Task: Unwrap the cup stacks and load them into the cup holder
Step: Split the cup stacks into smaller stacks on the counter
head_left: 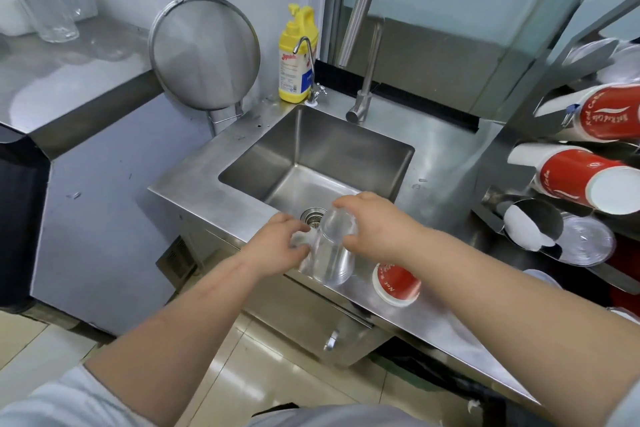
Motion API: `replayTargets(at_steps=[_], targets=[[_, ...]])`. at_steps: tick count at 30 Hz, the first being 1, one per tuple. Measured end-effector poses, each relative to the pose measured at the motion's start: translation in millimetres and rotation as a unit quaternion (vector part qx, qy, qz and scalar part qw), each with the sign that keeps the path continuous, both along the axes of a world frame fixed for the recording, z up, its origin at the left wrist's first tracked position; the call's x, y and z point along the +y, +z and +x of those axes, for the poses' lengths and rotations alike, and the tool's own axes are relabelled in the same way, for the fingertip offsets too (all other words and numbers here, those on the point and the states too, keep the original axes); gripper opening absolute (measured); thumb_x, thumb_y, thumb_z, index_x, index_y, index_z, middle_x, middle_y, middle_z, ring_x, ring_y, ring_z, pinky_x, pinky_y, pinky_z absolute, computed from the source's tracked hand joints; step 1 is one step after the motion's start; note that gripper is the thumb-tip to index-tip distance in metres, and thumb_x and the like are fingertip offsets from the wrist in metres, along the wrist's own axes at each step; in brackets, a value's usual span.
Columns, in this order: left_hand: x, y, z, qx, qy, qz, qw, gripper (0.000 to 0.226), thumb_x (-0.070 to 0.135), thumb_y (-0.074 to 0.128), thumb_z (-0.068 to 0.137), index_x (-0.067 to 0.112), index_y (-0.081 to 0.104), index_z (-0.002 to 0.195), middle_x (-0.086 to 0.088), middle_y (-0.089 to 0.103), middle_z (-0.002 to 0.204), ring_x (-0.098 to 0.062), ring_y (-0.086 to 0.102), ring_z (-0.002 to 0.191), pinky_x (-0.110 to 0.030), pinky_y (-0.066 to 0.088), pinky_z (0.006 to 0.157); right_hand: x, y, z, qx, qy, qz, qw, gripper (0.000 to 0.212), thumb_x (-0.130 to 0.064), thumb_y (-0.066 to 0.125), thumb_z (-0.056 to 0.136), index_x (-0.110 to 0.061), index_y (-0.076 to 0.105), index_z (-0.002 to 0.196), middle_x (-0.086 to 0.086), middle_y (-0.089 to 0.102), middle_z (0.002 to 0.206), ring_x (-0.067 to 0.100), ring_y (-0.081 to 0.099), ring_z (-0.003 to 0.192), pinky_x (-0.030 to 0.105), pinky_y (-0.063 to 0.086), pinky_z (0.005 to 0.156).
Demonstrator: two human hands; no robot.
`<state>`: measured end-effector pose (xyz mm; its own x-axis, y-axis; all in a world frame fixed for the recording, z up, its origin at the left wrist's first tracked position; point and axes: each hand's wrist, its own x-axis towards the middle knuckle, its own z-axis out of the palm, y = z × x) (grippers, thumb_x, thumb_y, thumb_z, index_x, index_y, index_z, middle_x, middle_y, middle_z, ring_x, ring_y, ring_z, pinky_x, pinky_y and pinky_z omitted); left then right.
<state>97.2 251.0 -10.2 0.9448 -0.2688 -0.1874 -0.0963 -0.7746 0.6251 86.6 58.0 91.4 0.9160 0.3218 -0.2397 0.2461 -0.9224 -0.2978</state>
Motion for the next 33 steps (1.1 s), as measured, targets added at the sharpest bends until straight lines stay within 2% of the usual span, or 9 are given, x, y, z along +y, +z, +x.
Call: replayTargets(at_steps=[4,9,12,14,21,26,29,31,33], targets=[[2.0,48.5,18.2,-0.049,-0.044,0.041,0.997,0.042,0.031,0.063,0.09,0.021,0.058,0.131,0.002,0.046,0.122,-0.016,0.056,0.113,-0.028,0.041,0.101,-7.5,32.0,7.6,-0.004,0.038,-0.067,0.997,0.047,-0.033,0.057,0.086,-0.031,0.049,0.132,0.001,0.055,0.129,0.022,0.052,0.117,0.037,0.046,0.096],[-14.7,130.1,40.1,-0.021,-0.201,0.252,0.946,0.052,0.052,0.056,0.088,0.03,0.052,0.136,0.012,0.05,0.106,-0.014,0.054,0.097,-0.031,0.045,0.092,-24.2,73.2,4.6,0.022,0.083,-0.147,0.985,0.048,-0.047,0.056,0.085,-0.034,0.049,0.13,-0.002,0.059,0.125,0.022,0.054,0.112,0.039,0.047,0.094],[-41.0,169.1,40.8,-0.017,-0.254,0.316,0.914,0.06,0.062,0.052,0.08,0.038,0.049,0.135,0.01,0.058,0.123,-0.017,0.059,0.107,-0.038,0.051,0.094,-47.2,95.3,-6.3,0.022,0.095,-0.166,0.981,0.05,-0.049,0.056,0.086,-0.034,0.047,0.132,-0.005,0.057,0.129,0.02,0.053,0.113,0.036,0.046,0.095],[-68.7,189.8,33.8,-0.051,-0.298,0.347,0.888,0.054,0.054,0.053,0.089,0.034,0.048,0.138,0.007,0.057,0.128,-0.019,0.056,0.115,-0.037,0.047,0.098,-68.0,109.4,-17.2,0.022,0.094,-0.164,0.982,0.048,-0.045,0.055,0.088,-0.034,0.046,0.134,-0.005,0.056,0.13,0.019,0.053,0.113,0.034,0.045,0.095],[-191.3,217.8,-6.4,-0.083,-0.452,0.303,0.835,0.055,0.056,0.052,0.091,0.039,0.041,0.142,0.009,0.054,0.135,-0.014,0.054,0.118,-0.033,0.043,0.1,-176.5,140.6,-79.9,0.017,-0.012,-0.152,0.988,0.048,-0.051,0.054,0.086,-0.04,0.045,0.132,-0.011,0.057,0.125,0.014,0.055,0.109,0.031,0.045,0.095],[-272.4,221.4,-36.7,-0.098,-0.524,0.286,0.796,0.054,0.053,0.053,0.093,0.036,0.042,0.143,0.01,0.052,0.136,-0.011,0.053,0.111,-0.029,0.043,0.092,-254.3,144.2,-142.8,0.039,-0.115,-0.13,0.984,0.046,-0.051,0.056,0.086,-0.041,0.048,0.13,-0.017,0.055,0.112,0.01,0.051,0.096,0.026,0.042,0.087],[-316.7,217.8,-50.8,-0.117,-0.56,0.255,0.78,0.052,0.049,0.054,0.094,0.033,0.045,0.142,0.008,0.054,0.128,-0.015,0.054,0.115,-0.03,0.043,0.095,-288.2,135.6,-177.1,0.046,-0.176,-0.11,0.977,0.047,-0.051,0.056,0.087,-0.039,0.047,0.132,-0.014,0.057,0.118,0.013,0.054,0.103,0.029,0.045,0.09],[-345.3,208.0,-57.6,-0.132,-0.572,0.221,0.779,0.049,0.048,0.056,0.092,0.032,0.049,0.138,0.009,0.055,0.114,-0.013,0.054,0.105,-0.031,0.044,0.092,-302.3,122.3,-197.6,0.034,-0.22,-0.073,0.972,0.045,-0.048,0.056,0.088,-0.037,0.048,0.131,-0.014,0.056,0.111,0.011,0.054,0.1,0.026,0.044,0.085],[-368.7,191.8,-59.7,-0.146,-0.57,0.194,0.785,0.044,0.048,0.056,0.09,0.032,0.052,0.131,0.01,0.054,0.107,-0.01,0.05,0.091,-0.027,0.039,0.081,-309.4,99.2,-212.8,0.006,-0.254,-0.028,0.967,0.043,-0.045,0.058,0.087,-0.035,0.051,0.129,-0.01,0.059,0.108,0.013,0.056,0.096,0.029,0.047,0.083]])
